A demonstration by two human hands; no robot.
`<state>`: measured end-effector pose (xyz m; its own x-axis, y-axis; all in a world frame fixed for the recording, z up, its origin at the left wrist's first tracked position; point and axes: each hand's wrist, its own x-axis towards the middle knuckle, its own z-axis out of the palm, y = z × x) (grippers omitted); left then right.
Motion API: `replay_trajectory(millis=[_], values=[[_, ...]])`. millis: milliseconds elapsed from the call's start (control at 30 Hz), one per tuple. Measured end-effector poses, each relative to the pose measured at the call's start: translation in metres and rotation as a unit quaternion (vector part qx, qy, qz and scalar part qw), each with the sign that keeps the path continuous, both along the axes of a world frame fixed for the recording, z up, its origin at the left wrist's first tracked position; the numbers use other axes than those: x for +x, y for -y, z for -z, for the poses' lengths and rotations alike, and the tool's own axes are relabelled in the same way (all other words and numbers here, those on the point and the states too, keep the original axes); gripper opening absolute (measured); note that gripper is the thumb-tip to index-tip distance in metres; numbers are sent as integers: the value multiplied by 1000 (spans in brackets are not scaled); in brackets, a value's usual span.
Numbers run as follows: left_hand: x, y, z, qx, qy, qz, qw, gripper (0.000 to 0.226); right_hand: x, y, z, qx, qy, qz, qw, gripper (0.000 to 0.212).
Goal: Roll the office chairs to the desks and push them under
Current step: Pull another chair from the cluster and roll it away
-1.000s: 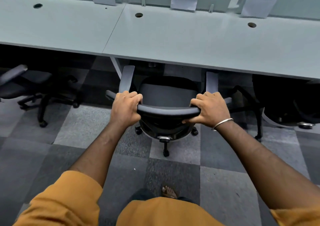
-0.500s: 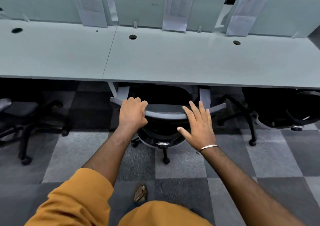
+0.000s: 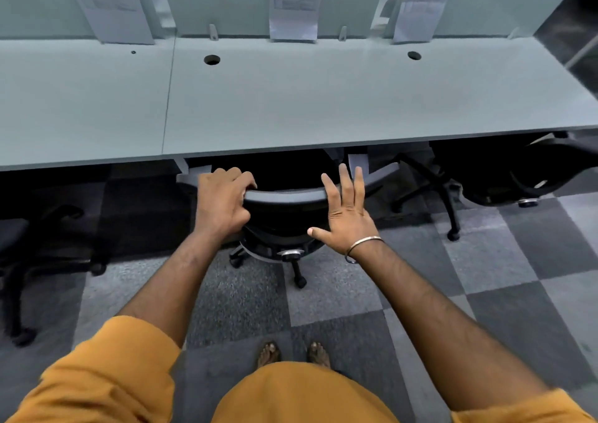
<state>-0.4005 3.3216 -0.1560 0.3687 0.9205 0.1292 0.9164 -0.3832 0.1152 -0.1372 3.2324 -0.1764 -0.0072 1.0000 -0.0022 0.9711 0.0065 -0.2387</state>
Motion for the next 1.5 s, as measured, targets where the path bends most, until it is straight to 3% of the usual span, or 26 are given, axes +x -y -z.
replay_trajectory(millis=[67,167,400,633,1033,1233,1500], values=[[-5,1,3,-7,62,10,998,69,1,-14,0,-8,5,1,1000,127],[7,22,5,-42,31,6,999,108,8,-34,0,-21,7,16,1000,121],[48,9,20,-32,7,-69,997,137,26,-74,-8,-44,39,32,998,110],[3,-24,22,-77,-29,-81,993,141,-16,-88,-3,-53,8,4,999,116],[12,-31,16,-117,-29,-84,989,139,6,-95,4,-7,6,-38,999,131],[15,-59,-2,-163,-36,-93,982,140,11,-126,-17,-61,13,-53,997,133],[10,-22,8,-167,-48,-82,981,141,5,-86,-10,-46,15,-41,998,133]])
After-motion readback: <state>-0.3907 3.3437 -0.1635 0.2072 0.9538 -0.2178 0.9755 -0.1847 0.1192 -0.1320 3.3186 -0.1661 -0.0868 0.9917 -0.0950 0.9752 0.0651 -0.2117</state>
